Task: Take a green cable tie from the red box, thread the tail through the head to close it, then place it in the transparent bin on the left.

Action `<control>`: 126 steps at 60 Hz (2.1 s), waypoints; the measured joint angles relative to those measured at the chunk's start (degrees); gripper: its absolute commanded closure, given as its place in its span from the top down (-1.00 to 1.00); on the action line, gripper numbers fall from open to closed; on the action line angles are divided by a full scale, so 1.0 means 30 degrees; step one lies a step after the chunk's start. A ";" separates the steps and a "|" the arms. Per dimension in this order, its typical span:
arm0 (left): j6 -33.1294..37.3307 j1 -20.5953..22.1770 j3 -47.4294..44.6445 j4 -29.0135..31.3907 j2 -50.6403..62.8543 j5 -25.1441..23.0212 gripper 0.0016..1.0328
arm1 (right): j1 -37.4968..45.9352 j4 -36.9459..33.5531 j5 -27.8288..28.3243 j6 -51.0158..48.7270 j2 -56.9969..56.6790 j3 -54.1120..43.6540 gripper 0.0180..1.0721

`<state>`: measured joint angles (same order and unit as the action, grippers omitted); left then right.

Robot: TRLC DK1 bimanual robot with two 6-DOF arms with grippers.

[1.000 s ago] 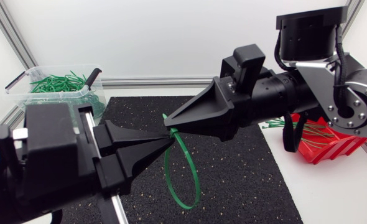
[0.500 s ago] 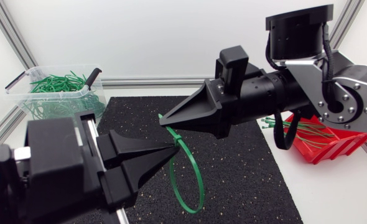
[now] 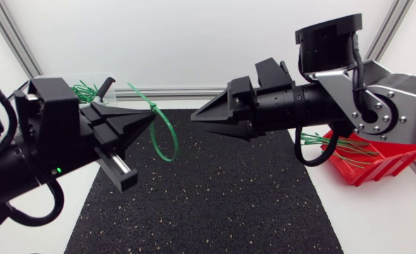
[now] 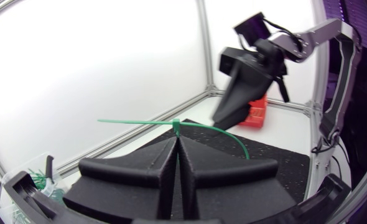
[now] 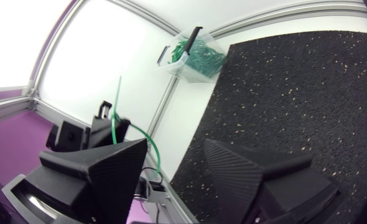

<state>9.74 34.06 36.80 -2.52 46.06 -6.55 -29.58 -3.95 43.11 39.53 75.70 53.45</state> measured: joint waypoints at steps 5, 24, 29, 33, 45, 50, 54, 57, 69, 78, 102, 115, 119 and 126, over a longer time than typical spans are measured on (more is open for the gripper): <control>0.0000 -0.3956 0.0189 0.0022 0.0852 -0.1464 -0.93 | 0.0226 -0.0284 -0.1355 -0.1479 0.0648 0.0000 0.93; -0.0240 -1.3639 0.5020 -0.0714 0.5821 -0.3162 -0.93 | 0.0656 -0.0772 -0.5413 -0.5049 0.1341 -0.0058 0.93; -0.0415 -1.5140 0.7082 -0.0933 0.7708 -0.3111 -0.93 | 0.0656 -0.0831 -0.6390 -0.5668 0.1122 -0.0248 0.93; -0.0692 -1.5897 0.8459 -0.1115 0.9238 -0.2645 -0.93 | 0.0648 -0.1078 -0.7176 -0.6193 0.0750 -0.0474 0.93; -0.0816 -1.6436 1.1555 -0.0801 1.4178 -0.0554 -0.93 | 0.0612 -0.1836 -0.8561 -0.7249 -0.0656 -0.1370 0.93; -0.0809 -1.6240 1.2488 -0.0160 1.6101 0.0313 -0.87 | 0.0597 -0.2353 -0.8837 -0.7512 -0.1180 -0.1698 0.93; -0.0801 -1.6050 1.3435 0.1246 1.7493 0.0743 -0.34 | 0.0597 -0.2732 -0.9027 -0.7817 -0.1610 -0.1945 0.93; -0.0801 -1.5912 1.3843 0.2018 1.8178 0.0947 0.42 | 0.0641 -0.2871 -0.9304 -0.8043 -0.1967 -0.2171 0.93; -0.0809 -1.5307 1.3610 0.3541 1.7908 0.1668 0.95 | 0.1486 -0.3643 -1.1650 -1.0309 -0.3723 -0.3249 0.93; -0.0809 -1.5016 1.1249 0.3468 1.4965 0.1800 0.95 | 0.3592 -0.4000 -1.1919 -1.1650 -0.4918 -0.3585 0.93; -0.1392 -1.3777 0.2856 -0.0729 0.6870 0.0015 0.94 | 0.8874 -0.4124 -1.1591 -1.3355 -0.8619 -0.5158 0.93; -0.1741 -1.3580 -0.0262 -0.1151 0.3402 0.0430 0.94 | 1.0688 -0.4102 -1.1533 -1.3937 -1.1052 -0.6171 0.93; -0.1749 -1.3580 -0.0882 -0.1144 0.2288 0.0430 0.94 | 1.1081 -0.4044 -1.1540 -1.4200 -1.1978 -0.6492 0.93; -0.1749 -1.3580 -0.2142 -0.1144 0.0262 0.0430 0.94 | 1.1526 -0.3461 -1.2029 -1.4353 -1.3865 -0.7490 0.93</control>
<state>4.49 -6.68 30.37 -5.96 46.85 -5.26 4.99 -14.33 7.03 -3.53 34.11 30.98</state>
